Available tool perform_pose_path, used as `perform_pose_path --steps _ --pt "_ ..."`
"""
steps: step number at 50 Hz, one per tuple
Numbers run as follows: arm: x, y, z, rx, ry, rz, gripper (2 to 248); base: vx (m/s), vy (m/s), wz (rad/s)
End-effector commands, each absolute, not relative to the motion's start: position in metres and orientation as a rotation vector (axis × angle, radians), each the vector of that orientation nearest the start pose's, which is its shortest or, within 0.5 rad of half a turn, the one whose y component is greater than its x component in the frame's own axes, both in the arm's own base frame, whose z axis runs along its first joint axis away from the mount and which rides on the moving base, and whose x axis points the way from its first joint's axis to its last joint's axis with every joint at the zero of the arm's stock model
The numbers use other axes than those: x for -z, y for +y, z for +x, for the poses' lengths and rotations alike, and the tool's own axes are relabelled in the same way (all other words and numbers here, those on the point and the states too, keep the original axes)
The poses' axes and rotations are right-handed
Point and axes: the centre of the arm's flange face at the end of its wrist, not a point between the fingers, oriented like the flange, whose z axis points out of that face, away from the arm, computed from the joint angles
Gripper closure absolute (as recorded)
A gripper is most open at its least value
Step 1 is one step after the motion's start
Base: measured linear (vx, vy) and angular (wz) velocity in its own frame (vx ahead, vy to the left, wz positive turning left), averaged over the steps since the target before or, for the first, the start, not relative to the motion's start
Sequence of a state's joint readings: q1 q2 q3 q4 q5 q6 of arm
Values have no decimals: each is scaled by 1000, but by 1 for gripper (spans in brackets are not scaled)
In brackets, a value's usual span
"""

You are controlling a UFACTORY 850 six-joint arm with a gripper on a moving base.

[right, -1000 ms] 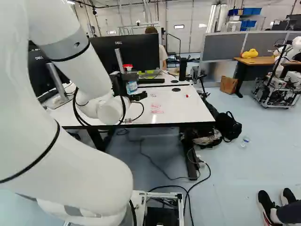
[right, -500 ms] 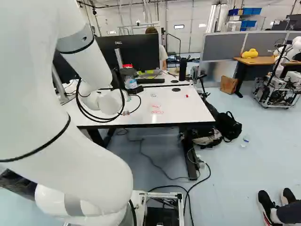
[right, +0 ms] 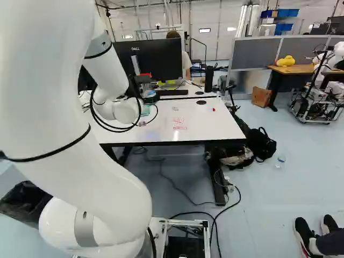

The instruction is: Clean the table with the green towel

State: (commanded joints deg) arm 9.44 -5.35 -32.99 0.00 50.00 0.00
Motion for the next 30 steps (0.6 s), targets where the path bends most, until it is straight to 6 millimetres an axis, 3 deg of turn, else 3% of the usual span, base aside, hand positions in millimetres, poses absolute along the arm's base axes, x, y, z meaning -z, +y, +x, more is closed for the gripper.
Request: perform_pose_path --steps 30 --pt "-422 110 503 1895 -250 -2319 3 0 0 0"
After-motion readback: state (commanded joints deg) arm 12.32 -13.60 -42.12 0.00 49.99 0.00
